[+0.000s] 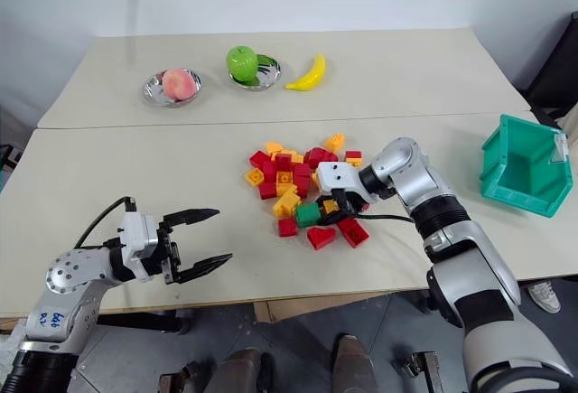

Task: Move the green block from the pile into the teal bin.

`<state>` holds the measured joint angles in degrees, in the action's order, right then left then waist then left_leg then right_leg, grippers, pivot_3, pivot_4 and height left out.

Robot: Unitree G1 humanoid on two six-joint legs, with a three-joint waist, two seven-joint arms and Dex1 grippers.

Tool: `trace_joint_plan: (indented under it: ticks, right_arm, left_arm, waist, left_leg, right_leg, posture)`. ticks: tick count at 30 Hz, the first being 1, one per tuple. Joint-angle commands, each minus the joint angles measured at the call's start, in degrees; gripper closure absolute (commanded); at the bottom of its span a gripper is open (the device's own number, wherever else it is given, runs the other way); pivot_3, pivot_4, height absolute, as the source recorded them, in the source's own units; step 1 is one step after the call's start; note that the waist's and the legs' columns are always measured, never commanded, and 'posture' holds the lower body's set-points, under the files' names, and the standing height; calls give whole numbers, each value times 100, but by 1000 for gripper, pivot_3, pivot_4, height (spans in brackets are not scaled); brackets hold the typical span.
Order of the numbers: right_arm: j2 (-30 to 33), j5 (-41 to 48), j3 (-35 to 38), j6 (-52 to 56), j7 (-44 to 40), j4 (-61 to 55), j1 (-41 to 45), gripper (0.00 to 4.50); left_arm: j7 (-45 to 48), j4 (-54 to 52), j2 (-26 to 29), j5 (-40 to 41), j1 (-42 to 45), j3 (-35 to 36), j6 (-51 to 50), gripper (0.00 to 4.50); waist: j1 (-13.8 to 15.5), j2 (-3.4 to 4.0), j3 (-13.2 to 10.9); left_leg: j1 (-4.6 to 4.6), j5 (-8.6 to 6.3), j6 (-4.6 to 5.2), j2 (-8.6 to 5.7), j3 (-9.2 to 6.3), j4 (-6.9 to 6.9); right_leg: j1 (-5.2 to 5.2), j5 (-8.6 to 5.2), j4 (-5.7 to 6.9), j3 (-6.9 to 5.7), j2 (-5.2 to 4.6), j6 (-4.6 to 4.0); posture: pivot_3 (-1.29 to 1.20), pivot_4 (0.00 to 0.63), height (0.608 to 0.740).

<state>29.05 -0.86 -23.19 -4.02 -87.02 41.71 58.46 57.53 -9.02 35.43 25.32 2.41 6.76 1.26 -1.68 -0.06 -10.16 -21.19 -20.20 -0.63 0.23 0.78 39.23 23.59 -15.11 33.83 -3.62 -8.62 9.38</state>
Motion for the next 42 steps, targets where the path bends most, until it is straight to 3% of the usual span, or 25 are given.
trace_joint_plan:
  ticks: [1, 8, 15, 24, 25, 32, 35, 42]
  right_arm:
    - [124, 427, 527, 87, -95, -411, -120, 2979]
    - [660, 962, 1322, 63, 69, -1106, -917, 2979]
    - [1042, 839, 1314, 1081, 412, -1601, -1436, 2979]
    - [1037, 591, 1084, 1088, 355, -1892, -1210, 67]
    - [1025, 566, 1053, 1104, 367, -1921, -1176, 28]
    - [823, 508, 830, 1638, 389, -2084, -988, 28]
    - [759, 398, 745, 1797, 525, -2022, -918, 598]
    - [746, 634, 950, 1671, 479, -2190, -978, 2965]
  left_arm:
    - [-27, -129, 15, 46, 50, 88, 20, 0]
    - [-3, 6, -82, 75, 237, -16, -1, 0]
    - [172, 239, -148, 43, 511, -191, 10, 0]
    - [234, 284, -97, 55, 580, -143, -6, 0]
    - [224, 264, -98, 55, 553, -138, -7, 0]
    - [136, 115, -121, 45, 378, -136, -7, 0]
    - [98, 88, -124, 39, 361, -136, -7, 0]
    - [27, 18, -137, 47, 320, -154, -6, 0]
  waist:
    - [9, 0, 0]
    - [29, 0, 0]
    - [-14, 0, 0]
    - [18, 0, 0]
    - [16, 0, 0]
    - [15, 0, 0]
    - [21, 0, 0]
    - [17, 0, 0]
  left_leg:
    - [0, 0, 0, 0, -1, 0]
    - [-1, 0, 0, -2, 0, 1]
    - [7, 0, 0, 4, 12, 1]
    - [4, 1, -2, 4, 11, 2]
    - [5, 1, -2, 5, 11, 3]
    - [5, 1, -2, 6, 9, 3]
    - [4, 1, -2, 4, 9, 3]
    - [2, 1, -2, 3, 5, 4]
  right_leg:
    - [-1, 0, 0, 0, 0, 0]
    - [-3, 0, -2, -3, -3, 0]
    - [-2, 0, 2, -2, 0, 0]
    - [-2, 0, 1, -1, 0, 0]
    - [-2, 0, 1, -1, 0, 0]
    - [-1, 0, 2, -2, 1, 0]
    - [-2, 0, 3, -2, 0, 0]
    - [-1, 0, 2, -3, 0, 0]
  posture:
    - [0, 150, 740]
    - [0, 150, 740]
    - [0, 150, 740]
    - [0, 150, 740]
    - [0, 150, 740]
    - [0, 150, 740]
    - [0, 150, 740]
    - [0, 150, 740]
